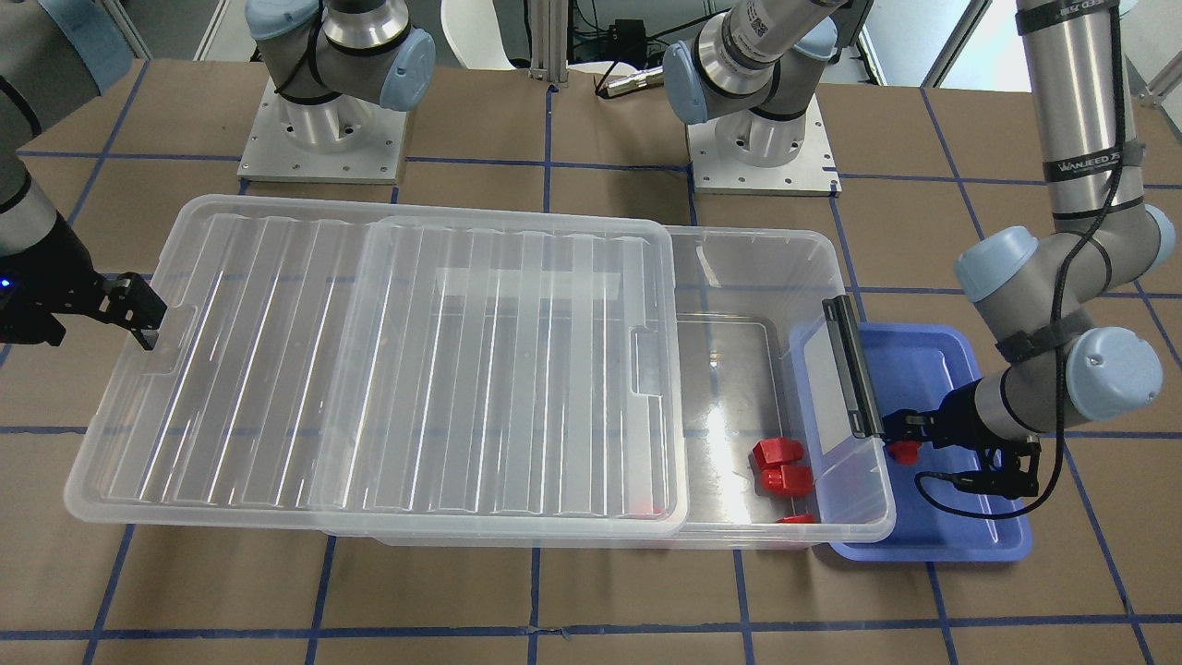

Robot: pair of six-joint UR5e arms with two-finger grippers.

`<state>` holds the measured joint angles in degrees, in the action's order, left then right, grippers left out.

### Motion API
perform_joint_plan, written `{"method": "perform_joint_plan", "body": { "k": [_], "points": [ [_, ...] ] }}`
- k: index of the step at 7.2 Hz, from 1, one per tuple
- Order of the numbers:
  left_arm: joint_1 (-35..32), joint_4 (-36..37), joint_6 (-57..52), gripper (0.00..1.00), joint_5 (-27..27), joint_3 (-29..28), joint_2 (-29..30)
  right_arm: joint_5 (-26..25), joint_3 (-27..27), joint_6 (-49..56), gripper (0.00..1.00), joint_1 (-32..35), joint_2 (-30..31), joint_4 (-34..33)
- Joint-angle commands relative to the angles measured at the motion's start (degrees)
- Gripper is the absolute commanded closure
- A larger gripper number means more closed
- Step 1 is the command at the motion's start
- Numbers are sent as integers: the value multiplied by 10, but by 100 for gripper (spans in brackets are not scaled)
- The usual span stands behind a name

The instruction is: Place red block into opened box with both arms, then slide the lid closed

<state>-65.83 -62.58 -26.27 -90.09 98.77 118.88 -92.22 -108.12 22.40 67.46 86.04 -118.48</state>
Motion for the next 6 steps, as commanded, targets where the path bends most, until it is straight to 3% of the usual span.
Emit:
{"method": "perform_joint_plan", "body": {
  "k": [1, 4, 6],
  "points": [
    [-1, 3, -1, 100, 0, -1, 3, 0, 1, 25, 0, -25, 2, 1],
    [-10, -1, 1, 100, 0, -37, -23, -2, 2, 26, 0, -28, 2, 1],
    [-14, -115, 4, 100, -1, -115, -67, -9, 1, 45, 0, -50, 3, 1]
  ]
}}
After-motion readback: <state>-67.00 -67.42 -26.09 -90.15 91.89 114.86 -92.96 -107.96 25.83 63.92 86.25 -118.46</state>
